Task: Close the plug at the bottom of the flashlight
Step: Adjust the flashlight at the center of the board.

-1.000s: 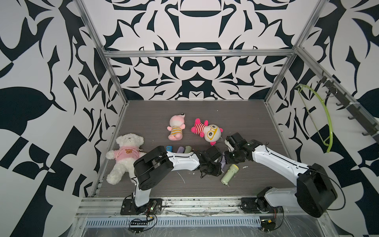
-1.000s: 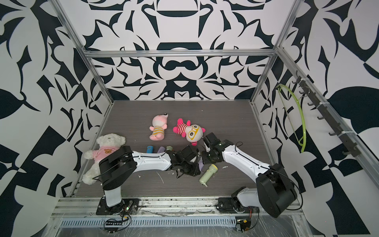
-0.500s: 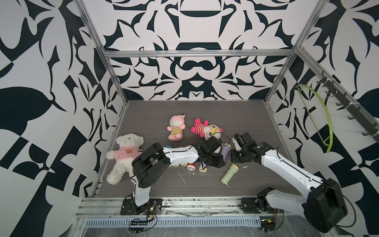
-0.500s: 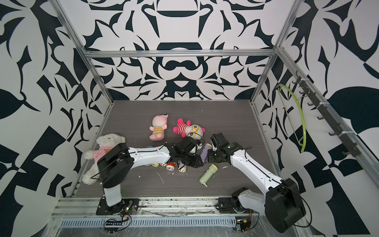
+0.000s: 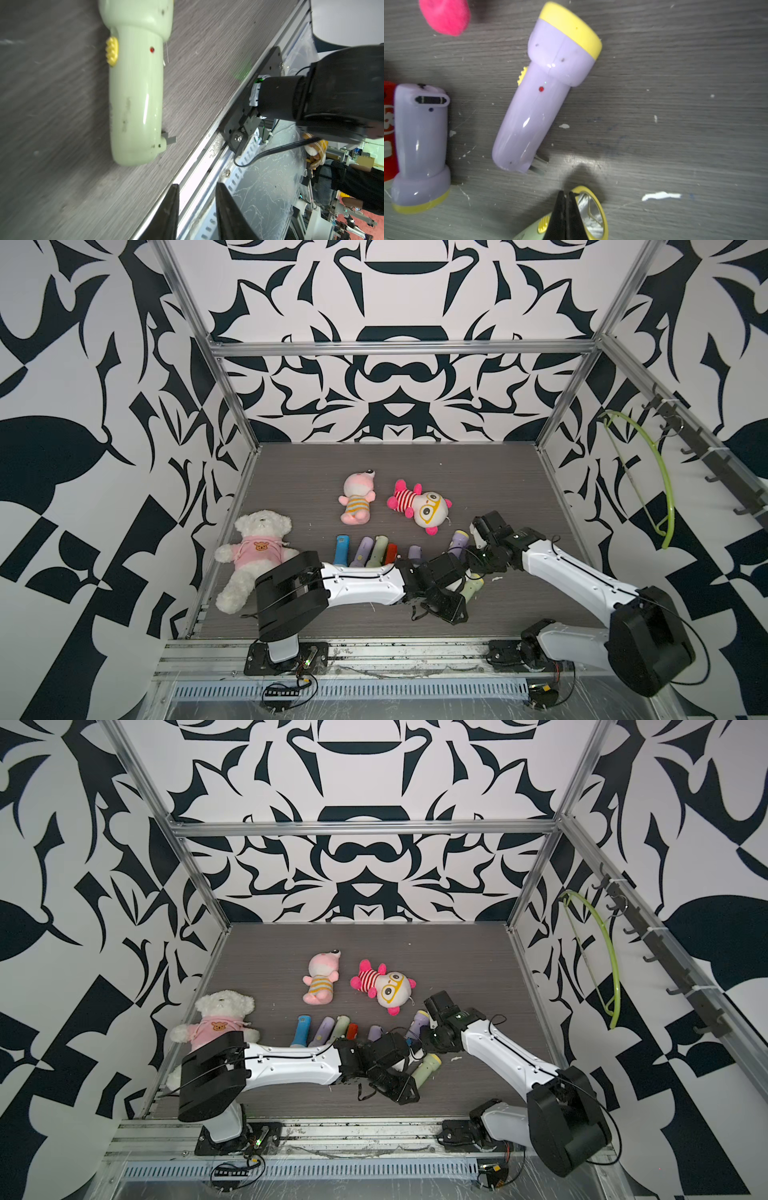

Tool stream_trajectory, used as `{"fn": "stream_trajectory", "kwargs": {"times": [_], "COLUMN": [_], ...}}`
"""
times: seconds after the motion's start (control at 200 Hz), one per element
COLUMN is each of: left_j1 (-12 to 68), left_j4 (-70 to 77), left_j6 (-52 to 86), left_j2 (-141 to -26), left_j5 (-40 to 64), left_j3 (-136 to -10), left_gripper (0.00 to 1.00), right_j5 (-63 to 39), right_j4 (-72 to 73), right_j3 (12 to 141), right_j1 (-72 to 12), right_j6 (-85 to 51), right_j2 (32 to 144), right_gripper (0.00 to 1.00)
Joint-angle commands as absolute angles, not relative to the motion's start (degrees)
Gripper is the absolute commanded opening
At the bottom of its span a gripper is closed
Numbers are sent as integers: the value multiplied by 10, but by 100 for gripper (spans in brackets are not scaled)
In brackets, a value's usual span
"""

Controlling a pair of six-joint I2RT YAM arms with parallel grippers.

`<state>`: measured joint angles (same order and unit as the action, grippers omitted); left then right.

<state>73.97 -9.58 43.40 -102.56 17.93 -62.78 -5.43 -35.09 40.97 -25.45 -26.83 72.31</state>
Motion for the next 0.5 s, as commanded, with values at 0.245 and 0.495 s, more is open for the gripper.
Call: {"fn": "stream_trajectory", "kwargs": {"times": [0.245, 0.495], "left_j1": [751, 712], "left_j4": [-54, -31], "left_j6": [474, 472], "left_j2": [-1098, -1124], "left_j5": [211, 212], "left_j3": [-633, -638], "left_gripper": [33, 33], "right_j5": [-91, -62], "right_j4": [-301, -316], "right_j3": [412, 383], "right_j1": [-255, -254], "right_j6": [-280, -272], "right_j2": [751, 726], "right_gripper": [0, 0]}}
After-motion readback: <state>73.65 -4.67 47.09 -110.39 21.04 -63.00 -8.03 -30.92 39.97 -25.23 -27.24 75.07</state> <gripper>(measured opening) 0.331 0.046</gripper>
